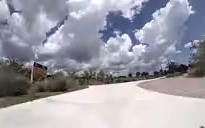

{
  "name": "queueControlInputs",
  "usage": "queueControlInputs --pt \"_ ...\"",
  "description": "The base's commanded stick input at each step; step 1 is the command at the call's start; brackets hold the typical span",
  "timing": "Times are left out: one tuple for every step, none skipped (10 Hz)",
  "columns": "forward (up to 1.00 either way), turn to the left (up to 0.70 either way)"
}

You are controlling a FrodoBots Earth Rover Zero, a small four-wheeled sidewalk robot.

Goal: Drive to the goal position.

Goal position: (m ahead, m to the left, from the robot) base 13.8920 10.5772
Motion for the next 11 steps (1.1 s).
queueControlInputs --pt "0.7 0.0" --pt "0.7 0.0" --pt "0.7 0.0" --pt "0.7 0.0" --pt "0.7 0.0" --pt "0.7 0.0" --pt "0.7 0.0" --pt "0.7 0.0" --pt "0.7 0.0" --pt "0.7 0.0" --pt "0.7 0.0"
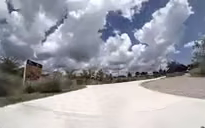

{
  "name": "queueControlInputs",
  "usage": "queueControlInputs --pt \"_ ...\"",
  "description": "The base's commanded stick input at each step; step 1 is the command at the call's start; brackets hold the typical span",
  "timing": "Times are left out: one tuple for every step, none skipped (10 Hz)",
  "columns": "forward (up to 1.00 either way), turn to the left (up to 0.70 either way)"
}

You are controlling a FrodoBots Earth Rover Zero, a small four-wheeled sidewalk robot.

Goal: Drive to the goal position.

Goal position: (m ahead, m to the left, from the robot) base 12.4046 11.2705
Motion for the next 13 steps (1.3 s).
queueControlInputs --pt "0.7 0.0" --pt "0.7 0.0" --pt "0.7 0.0" --pt "0.7 0.0" --pt "0.7 0.0" --pt "0.7 0.0" --pt "0.7 0.0" --pt "0.7 0.0" --pt "0.7 0.0" --pt "0.7 0.0" --pt "0.7 0.0" --pt "0.7 0.0" --pt "0.7 0.0"
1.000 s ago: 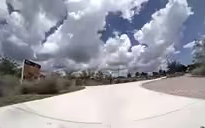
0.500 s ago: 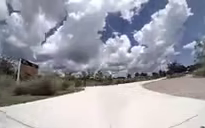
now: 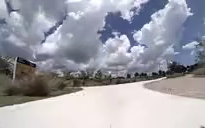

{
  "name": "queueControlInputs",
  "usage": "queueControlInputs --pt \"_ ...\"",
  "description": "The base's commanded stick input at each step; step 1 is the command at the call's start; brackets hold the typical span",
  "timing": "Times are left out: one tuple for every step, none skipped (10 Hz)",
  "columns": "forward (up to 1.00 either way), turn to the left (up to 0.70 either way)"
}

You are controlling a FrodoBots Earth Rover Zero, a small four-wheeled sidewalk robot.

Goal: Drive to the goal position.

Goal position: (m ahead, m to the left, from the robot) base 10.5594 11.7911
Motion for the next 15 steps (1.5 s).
queueControlInputs --pt "0.7 0.0" --pt "0.7 0.0" --pt "0.7 0.0" --pt "0.7 0.0" --pt "0.7 0.0" --pt "0.7 0.0" --pt "0.7 0.0" --pt "0.7 0.0" --pt "0.7 0.0" --pt "0.7 0.0" --pt "0.7 0.0" --pt "0.7 0.0" --pt "0.7 0.0" --pt "0.7 0.0" --pt "0.7 0.0"
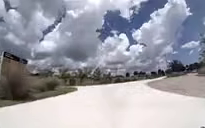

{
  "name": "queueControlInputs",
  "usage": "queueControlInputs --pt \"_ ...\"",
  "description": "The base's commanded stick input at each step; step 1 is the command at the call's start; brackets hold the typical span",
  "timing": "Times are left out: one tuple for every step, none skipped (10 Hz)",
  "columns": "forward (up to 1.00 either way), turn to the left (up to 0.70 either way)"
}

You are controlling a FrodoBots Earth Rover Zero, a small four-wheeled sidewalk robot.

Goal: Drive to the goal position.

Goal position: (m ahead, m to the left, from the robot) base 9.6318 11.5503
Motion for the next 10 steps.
queueControlInputs --pt "0.7 0.0" --pt "0.7 0.0" --pt "0.7 0.0" --pt "0.7 0.0" --pt "0.7 0.0" --pt "0.7 0.0" --pt "0.7 0.0" --pt "0.7 0.0" --pt "0.7 0.0" --pt "0.7 0.0"
